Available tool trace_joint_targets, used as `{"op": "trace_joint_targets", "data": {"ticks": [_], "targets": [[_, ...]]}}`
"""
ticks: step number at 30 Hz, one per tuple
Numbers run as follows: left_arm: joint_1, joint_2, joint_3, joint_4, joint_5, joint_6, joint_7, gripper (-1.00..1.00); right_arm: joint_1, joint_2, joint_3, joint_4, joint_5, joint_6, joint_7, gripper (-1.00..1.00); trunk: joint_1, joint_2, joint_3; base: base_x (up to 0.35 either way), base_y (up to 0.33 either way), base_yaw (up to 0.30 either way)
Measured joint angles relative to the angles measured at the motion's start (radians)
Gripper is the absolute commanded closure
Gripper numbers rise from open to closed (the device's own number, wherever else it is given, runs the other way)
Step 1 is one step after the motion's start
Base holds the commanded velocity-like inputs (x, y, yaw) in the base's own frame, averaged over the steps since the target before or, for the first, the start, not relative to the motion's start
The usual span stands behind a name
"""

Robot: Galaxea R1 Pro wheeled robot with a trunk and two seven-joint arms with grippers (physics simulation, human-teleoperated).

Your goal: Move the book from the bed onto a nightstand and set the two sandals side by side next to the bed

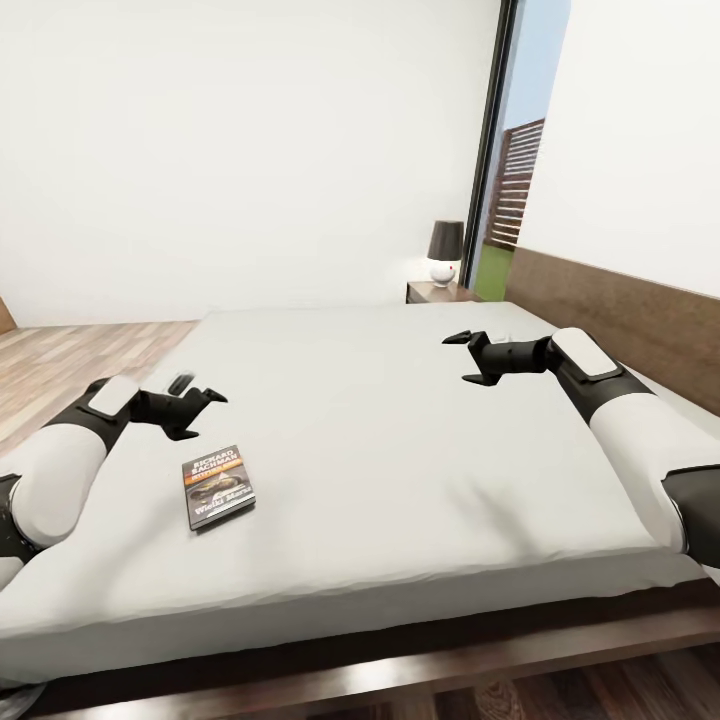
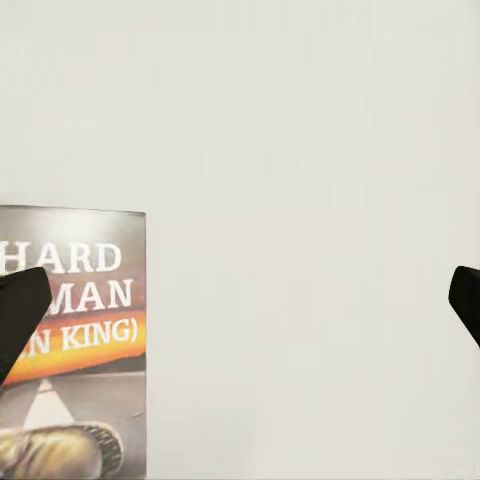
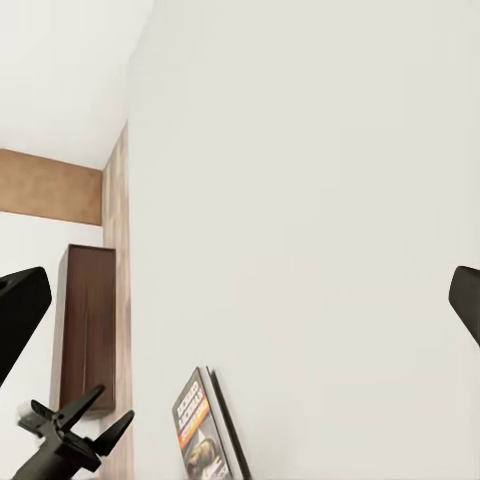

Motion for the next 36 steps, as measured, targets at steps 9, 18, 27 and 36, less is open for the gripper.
{"op": "trace_joint_targets", "data": {"ticks": [9, 18, 27, 36], "targets": [[0.0, 0.009, 0.0, 0.005, 0.0, -0.053, 0.001, -1.0, 0.0, 0.002, 0.003, -0.002, -0.001, 0.003, 0.001, -1.0, 0.0, 0.0, 0.0, 0.0, 0.0, 0.0], [0.0, 0.009, -0.001, 0.006, 0.0, -0.079, 0.001, -1.0, 0.0, 0.003, 0.006, -0.004, 0.0, 0.002, 0.001, -1.0, 0.0, 0.0, 0.0, 0.0, 0.0, 0.0], [0.0, 0.001, -0.002, 0.005, -0.029, -0.084, 0.003, -1.0, 0.0, 0.003, 0.006, -0.006, 0.0, 0.003, 0.001, -1.0, 0.0, 0.0, 0.0, 0.0, 0.0, 0.0], [0.0, -0.003, -0.001, 0.005, -0.054, -0.084, 0.003, -1.0, 0.0, 0.002, 0.003, -0.006, 0.001, 0.012, 0.004, -1.0, 0.0, 0.0, 0.0, 0.0, 0.0, 0.0]]}}
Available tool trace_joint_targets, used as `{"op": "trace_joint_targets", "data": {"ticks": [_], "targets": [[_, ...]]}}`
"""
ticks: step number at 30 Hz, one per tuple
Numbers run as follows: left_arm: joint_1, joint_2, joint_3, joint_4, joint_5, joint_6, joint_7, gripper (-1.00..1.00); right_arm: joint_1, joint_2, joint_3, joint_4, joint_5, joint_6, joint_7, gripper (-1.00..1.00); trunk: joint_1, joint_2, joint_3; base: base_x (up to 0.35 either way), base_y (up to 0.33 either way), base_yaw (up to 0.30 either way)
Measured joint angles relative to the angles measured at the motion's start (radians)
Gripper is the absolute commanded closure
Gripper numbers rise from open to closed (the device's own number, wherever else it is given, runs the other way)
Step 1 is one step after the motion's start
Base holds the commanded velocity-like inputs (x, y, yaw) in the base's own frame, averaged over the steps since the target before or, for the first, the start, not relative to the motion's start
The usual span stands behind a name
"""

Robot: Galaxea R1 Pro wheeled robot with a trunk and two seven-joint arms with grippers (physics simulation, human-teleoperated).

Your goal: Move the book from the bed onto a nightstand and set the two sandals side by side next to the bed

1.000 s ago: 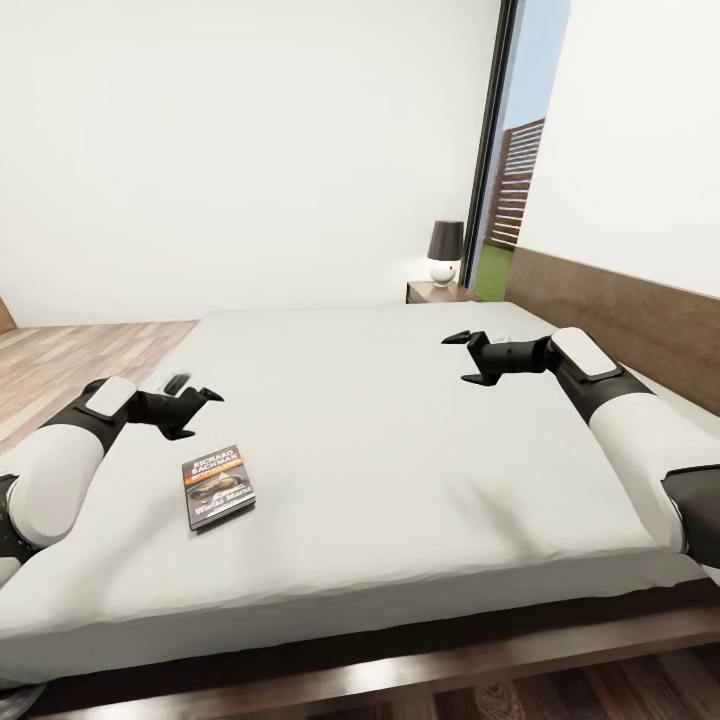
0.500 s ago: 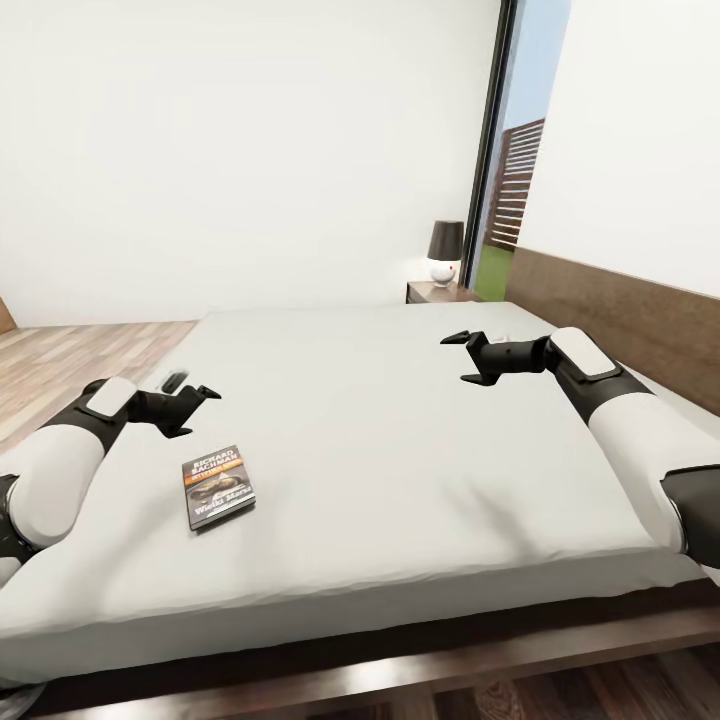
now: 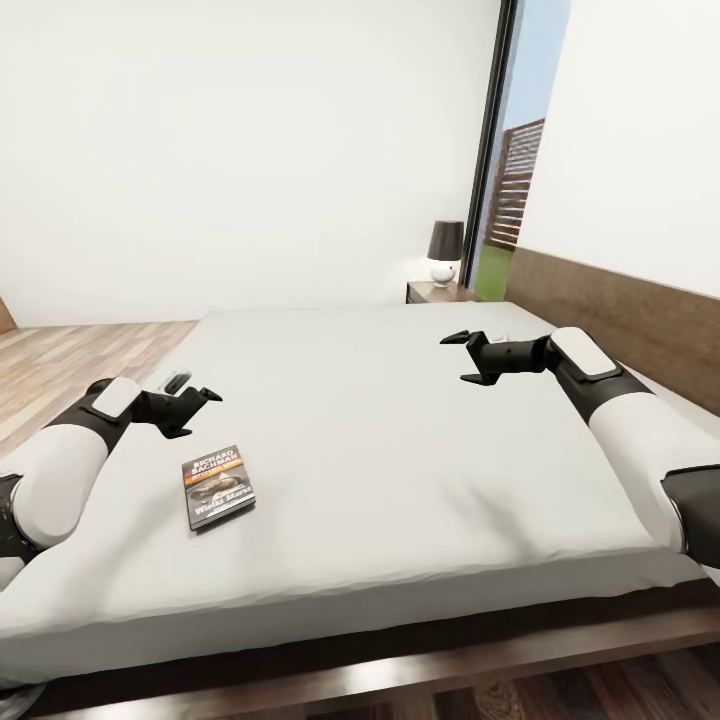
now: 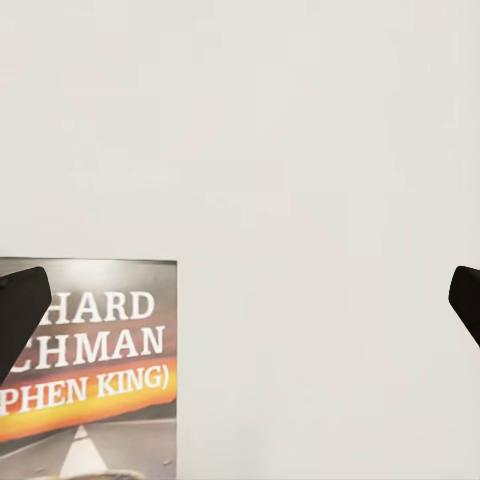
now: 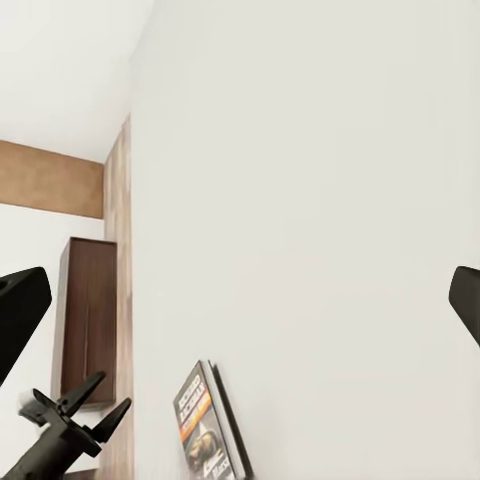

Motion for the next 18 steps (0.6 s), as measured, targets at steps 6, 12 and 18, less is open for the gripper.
{"op": "trace_joint_targets", "data": {"ticks": [6, 12, 18], "targets": [[0.0, -0.002, 0.0, -0.001, -0.003, 0.0, 0.0, -1.0, 0.0, -0.001, -0.001, 0.001, 0.002, 0.001, 0.001, -1.0, 0.0, 0.0, 0.0, 0.0, 0.0, 0.008], [0.0, -0.003, 0.0, -0.001, -0.003, 0.001, 0.0, -1.0, 0.0, -0.001, -0.001, 0.002, 0.007, -0.001, -0.001, -1.0, 0.0, 0.0, 0.0, 0.0, 0.0, 0.13], [0.0, -0.003, 0.0, -0.001, -0.004, 0.001, 0.0, -1.0, 0.0, -0.001, -0.001, 0.001, 0.008, -0.001, -0.002, -1.0, 0.0, 0.0, 0.0, 0.0, 0.0, 0.19]]}}
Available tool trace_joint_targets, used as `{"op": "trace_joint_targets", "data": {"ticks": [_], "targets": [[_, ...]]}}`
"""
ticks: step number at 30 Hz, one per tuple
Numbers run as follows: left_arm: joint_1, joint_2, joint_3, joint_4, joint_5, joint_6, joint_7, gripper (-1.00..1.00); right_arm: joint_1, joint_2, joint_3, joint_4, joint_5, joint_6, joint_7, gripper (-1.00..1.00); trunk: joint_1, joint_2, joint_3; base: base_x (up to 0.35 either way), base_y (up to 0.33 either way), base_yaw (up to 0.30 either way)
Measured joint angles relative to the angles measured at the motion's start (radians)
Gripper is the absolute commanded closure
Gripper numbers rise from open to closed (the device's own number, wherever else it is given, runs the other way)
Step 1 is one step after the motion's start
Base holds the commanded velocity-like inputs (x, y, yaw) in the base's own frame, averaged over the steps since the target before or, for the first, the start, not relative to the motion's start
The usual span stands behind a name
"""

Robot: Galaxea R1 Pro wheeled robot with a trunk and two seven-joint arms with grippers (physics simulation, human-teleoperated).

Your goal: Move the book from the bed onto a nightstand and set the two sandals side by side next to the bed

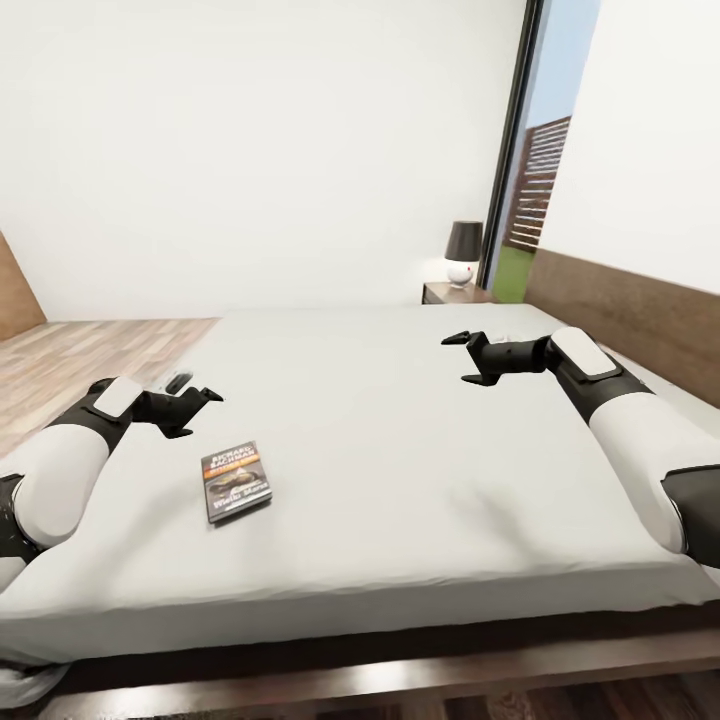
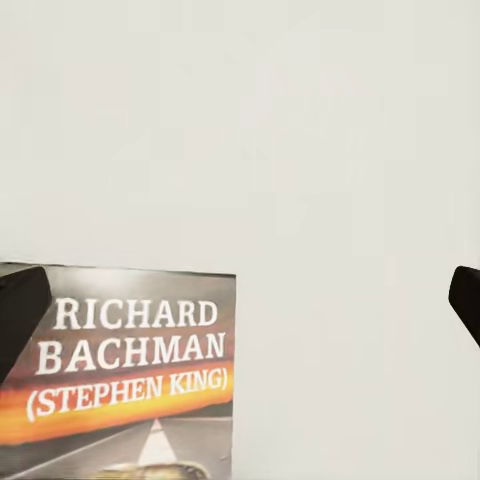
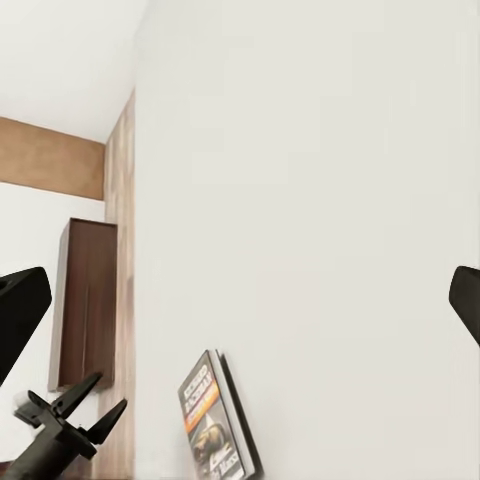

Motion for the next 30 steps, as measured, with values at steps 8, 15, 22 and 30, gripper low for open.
{"op": "trace_joint_targets", "data": {"ticks": [8, 15, 22, 30], "targets": [[0.0, 0.0, 0.0, 0.0, 0.0, 0.0, 0.0, -1.0, 0.0, 0.0, 0.001, 0.0, 0.0, 0.0, -0.001, -1.0, 0.0, 0.0, 0.0, 0.002, 0.0, 0.154], [0.0, 0.001, 0.0, 0.0, -0.001, 0.0, 0.0, -1.0, 0.0, 0.001, 0.002, 0.0, 0.001, 0.0, 0.0, -1.0, 0.0, 0.0, 0.0, 0.054, 0.0, 0.065], [0.0, 0.001, 0.0, 0.0, -0.002, 0.0, 0.0, -1.0, 0.0, 0.001, 0.004, 0.0, 0.001, 0.0, 0.001, -1.0, 0.0, 0.0, 0.0, 0.092, 0.0, 0.014], [0.0, 0.001, 0.0, 0.0, -0.002, -0.002, 0.0, -1.0, 0.0, 0.002, 0.006, 0.0, 0.002, 0.0, 0.0, -1.0, 0.0, 0.0, 0.0, 0.096, 0.0, 0.002]]}}
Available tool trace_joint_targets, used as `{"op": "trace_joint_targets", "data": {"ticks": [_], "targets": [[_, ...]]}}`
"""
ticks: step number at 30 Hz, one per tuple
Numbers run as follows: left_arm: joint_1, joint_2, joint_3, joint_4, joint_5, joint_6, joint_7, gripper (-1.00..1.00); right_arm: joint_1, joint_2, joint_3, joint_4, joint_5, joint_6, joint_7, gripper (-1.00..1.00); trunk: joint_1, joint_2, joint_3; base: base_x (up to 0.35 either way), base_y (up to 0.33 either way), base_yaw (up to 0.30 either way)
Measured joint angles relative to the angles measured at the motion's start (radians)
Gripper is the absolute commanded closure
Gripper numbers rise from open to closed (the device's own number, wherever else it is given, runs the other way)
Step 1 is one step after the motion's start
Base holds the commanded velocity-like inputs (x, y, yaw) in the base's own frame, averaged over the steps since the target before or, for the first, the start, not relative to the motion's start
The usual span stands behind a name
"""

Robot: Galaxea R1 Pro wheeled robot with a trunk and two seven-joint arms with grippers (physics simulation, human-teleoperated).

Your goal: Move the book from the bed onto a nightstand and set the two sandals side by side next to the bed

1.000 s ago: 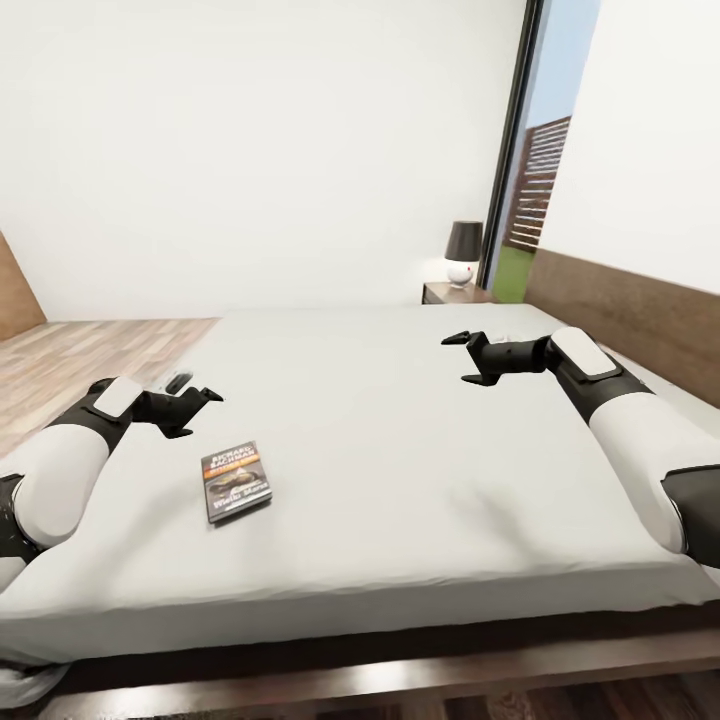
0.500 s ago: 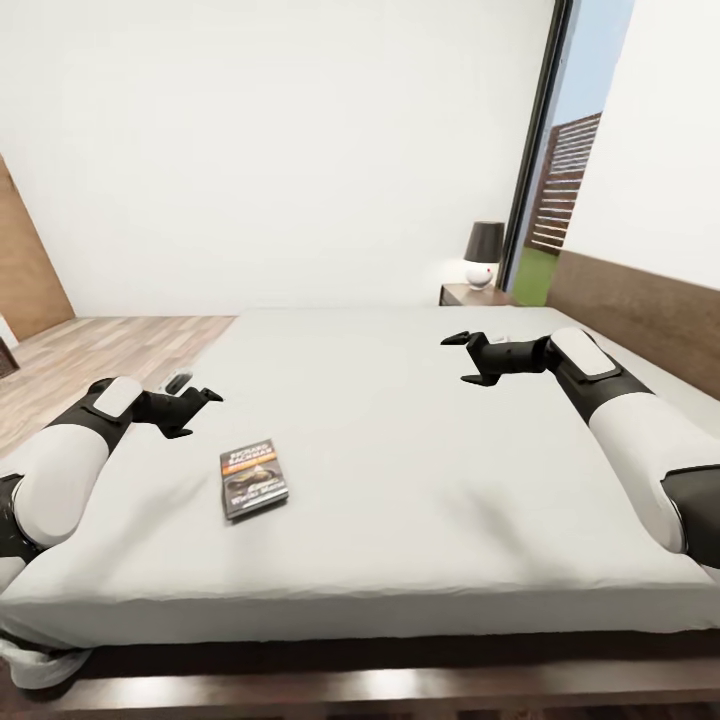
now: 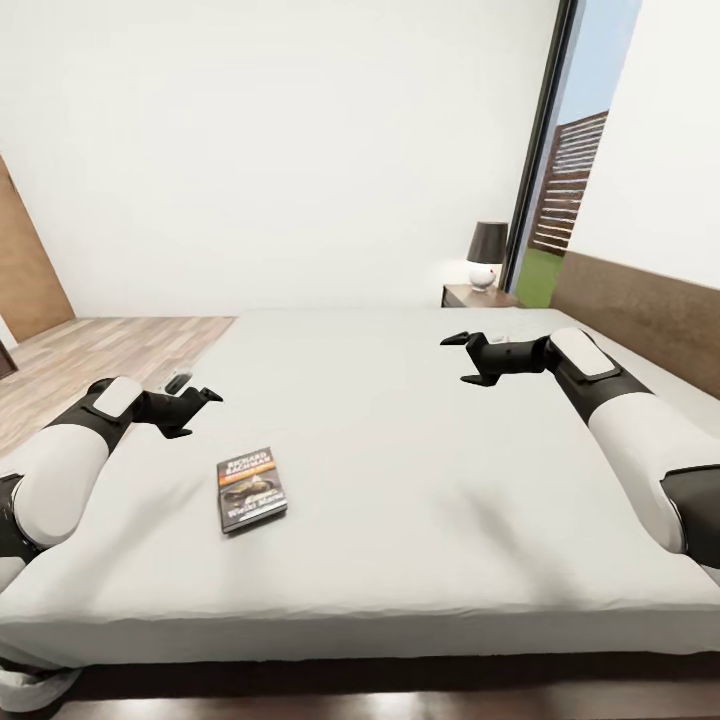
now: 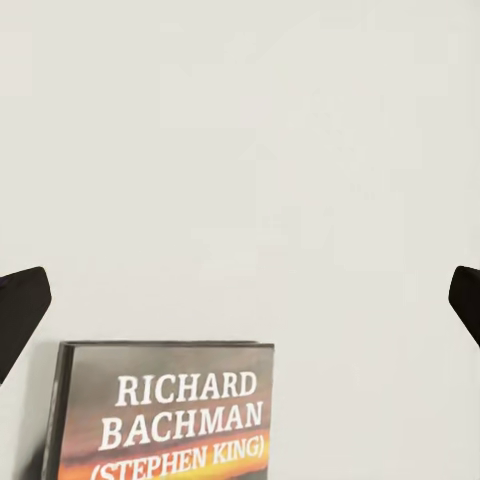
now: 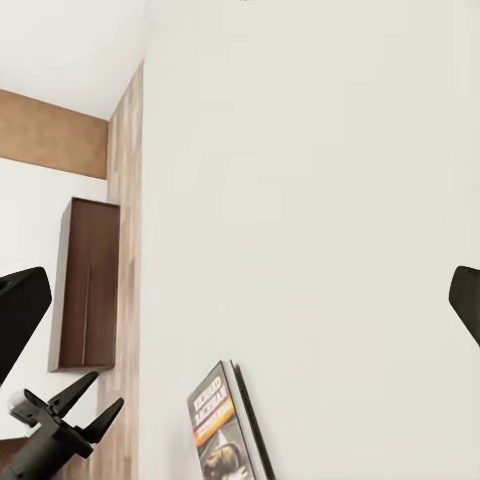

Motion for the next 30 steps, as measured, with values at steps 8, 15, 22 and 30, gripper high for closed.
{"op": "trace_joint_targets", "data": {"ticks": [8, 15, 22, 30], "targets": [[0.0, 0.0, 0.0, 0.0, 0.0, 0.0, 0.0, -1.0, 0.0, 0.0, -0.001, 0.0, 0.0, 0.0, 0.0, -1.0, 0.0, 0.0, 0.0, 0.028, 0.0, 0.0], [0.0, 0.0, 0.0, 0.0, 0.0, 0.0, 0.0, -1.0, 0.0, 0.0, -0.001, 0.0, 0.0, -0.001, 0.001, -1.0, 0.0, 0.0, 0.0, 0.005, 0.0, 0.0], [0.0, 0.0, 0.0, 0.001, 0.0, 0.0, 0.0, -1.0, 0.0, 0.0, -0.002, 0.0, 0.0, -0.002, 0.0, -1.0, 0.0, 0.0, 0.0, 0.001, 0.0, 0.0], [0.0, -0.001, 0.0, 0.001, 0.0, -0.001, 0.0, -1.0, 0.0, 0.0, -0.003, 0.0, -0.002, -0.001, 0.001, -1.0, 0.0, 0.0, 0.0, 0.0, 0.0, 0.0]]}}
